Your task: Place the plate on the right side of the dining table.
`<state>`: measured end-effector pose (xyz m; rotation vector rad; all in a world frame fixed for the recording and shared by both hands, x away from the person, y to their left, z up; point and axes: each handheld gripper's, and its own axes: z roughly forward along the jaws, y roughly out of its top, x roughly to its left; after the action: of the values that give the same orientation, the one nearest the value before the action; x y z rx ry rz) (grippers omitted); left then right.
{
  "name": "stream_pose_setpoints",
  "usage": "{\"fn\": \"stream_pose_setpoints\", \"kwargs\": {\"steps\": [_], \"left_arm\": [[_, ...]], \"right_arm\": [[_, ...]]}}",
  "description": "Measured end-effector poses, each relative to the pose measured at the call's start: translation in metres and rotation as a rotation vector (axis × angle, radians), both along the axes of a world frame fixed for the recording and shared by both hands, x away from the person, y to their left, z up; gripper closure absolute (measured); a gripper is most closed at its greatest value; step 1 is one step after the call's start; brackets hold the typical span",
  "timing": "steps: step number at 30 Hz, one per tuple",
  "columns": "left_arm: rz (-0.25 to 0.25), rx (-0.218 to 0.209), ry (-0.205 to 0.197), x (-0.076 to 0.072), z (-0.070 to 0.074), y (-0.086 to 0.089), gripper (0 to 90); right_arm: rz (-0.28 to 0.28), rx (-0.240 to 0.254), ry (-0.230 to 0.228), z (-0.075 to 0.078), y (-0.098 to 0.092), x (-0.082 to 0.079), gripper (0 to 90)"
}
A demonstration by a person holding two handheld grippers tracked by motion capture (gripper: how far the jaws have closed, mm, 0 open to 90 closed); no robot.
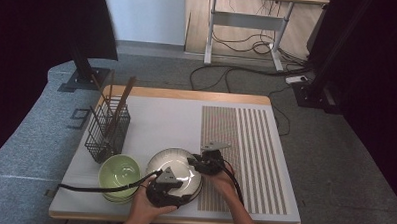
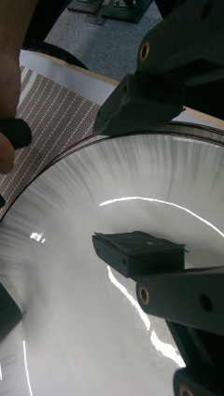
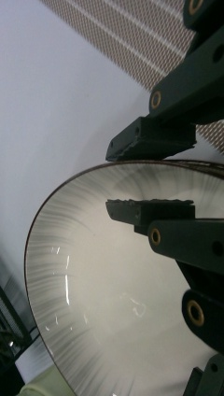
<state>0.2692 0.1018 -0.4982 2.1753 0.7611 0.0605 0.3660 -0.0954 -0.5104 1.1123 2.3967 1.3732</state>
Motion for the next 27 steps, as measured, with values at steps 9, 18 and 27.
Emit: {"fn": "stream_pose_setpoints", "kwargs": {"steps": [9, 18, 27], "left_arm": [[-0.011, -0.015, 0.011, 0.003, 0.000, 0.000, 41.2], [-0.007, -0.015, -0.004, 0.000, -0.001, -0.001, 41.4], [0.005, -0.001, -0.018, -0.001, -0.001, -0.001, 40.9]], "right_arm": [[-0.012, -0.008, -0.043, 0.005, -0.004, -0.002, 81.0], [-0.031, -0.008, -0.034, 0.010, -0.011, -0.005, 83.3], [-0.097, -0.064, -0.148, 0.026, -0.018, -0.017, 90.0]]}}
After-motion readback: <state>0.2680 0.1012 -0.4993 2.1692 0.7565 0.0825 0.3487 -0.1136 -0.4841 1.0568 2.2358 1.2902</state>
